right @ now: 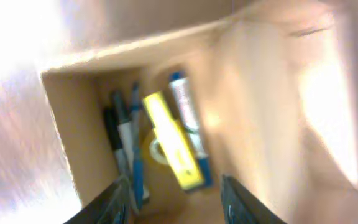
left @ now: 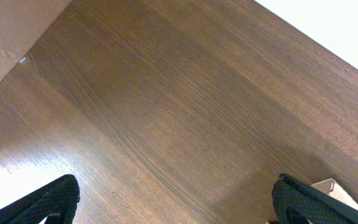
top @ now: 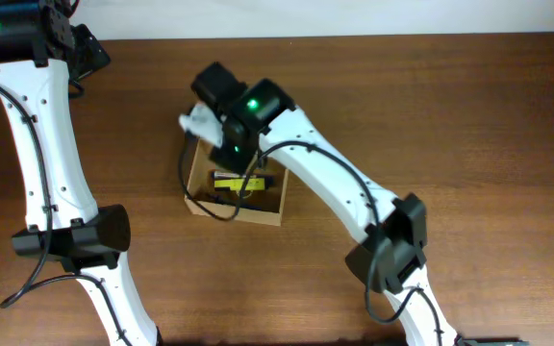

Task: Pack container
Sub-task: 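Release the blue pen in the box and withdraw the right gripper, then move the right gripper to the black pen and grasp it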

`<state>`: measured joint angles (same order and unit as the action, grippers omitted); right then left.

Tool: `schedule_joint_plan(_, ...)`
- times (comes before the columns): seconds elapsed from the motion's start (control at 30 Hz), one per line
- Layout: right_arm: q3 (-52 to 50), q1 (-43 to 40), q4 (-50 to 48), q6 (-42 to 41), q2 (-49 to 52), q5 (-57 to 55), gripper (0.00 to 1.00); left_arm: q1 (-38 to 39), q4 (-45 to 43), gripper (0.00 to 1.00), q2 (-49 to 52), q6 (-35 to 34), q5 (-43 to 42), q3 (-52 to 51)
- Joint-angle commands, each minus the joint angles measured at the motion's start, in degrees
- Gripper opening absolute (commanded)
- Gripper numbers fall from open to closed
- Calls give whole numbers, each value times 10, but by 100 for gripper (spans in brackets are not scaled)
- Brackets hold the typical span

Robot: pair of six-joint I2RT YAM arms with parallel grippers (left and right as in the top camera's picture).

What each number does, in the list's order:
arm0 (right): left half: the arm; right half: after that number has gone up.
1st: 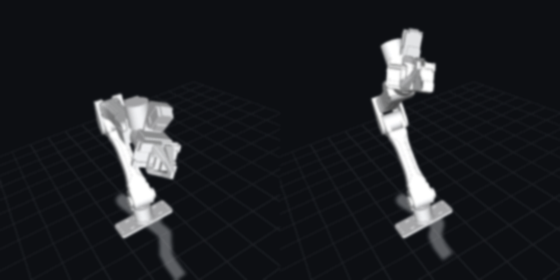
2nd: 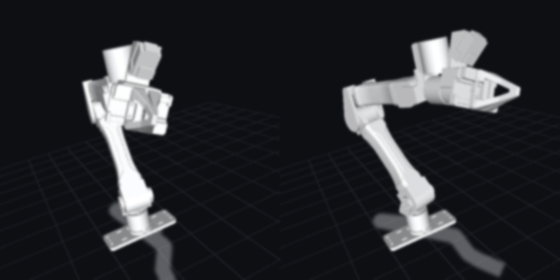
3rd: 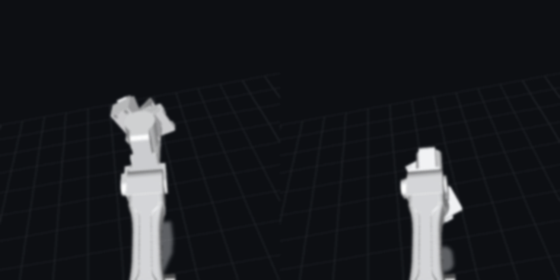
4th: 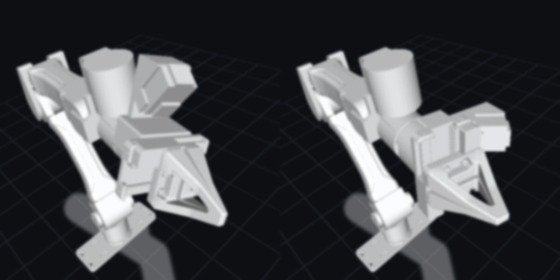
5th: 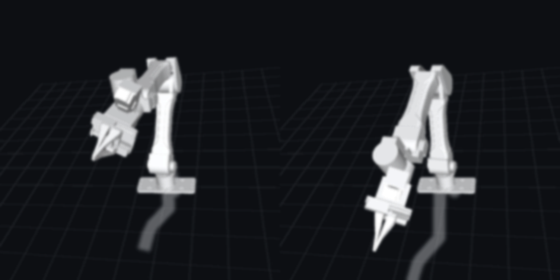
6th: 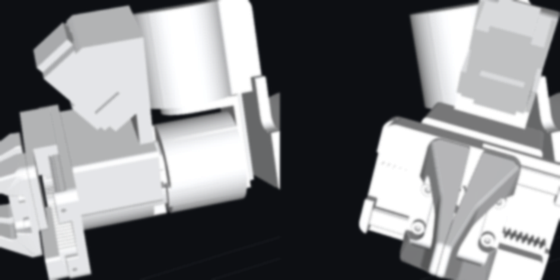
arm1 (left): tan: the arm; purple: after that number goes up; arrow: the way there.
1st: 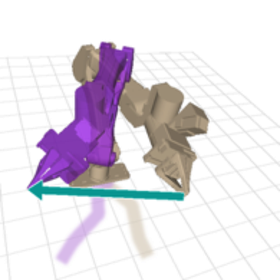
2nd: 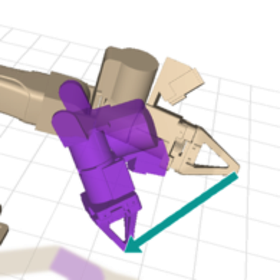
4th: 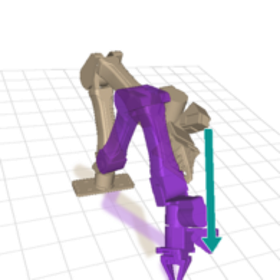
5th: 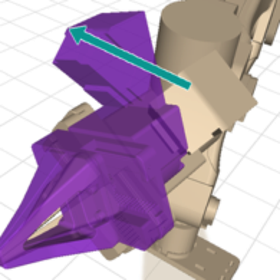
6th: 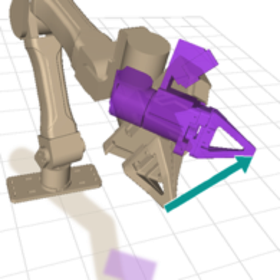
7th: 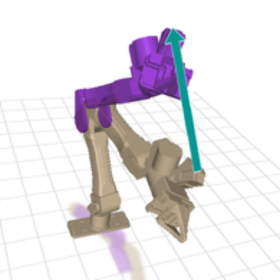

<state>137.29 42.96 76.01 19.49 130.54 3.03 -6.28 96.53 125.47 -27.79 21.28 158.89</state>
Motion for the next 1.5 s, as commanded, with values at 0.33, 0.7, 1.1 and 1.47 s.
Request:
schedule_joint_plan(0.33,167,-80,213,-410,-45,-179,46,-3,1,100,-17,9,4,5)
schedule_joint_plan(0.7,16,-207,213,-351,-54,-77,45,-3,1,100,-17,9,4,5)
schedule_joint_plan(1.1,-254,-239,188,-335,-219,-100,44,-3,1,100,-17,9,4,5)
schedule_joint_plan(1.47,-627,-238,-96,-460,-359,-19,50,-3,1,100,-17,9,4,5)
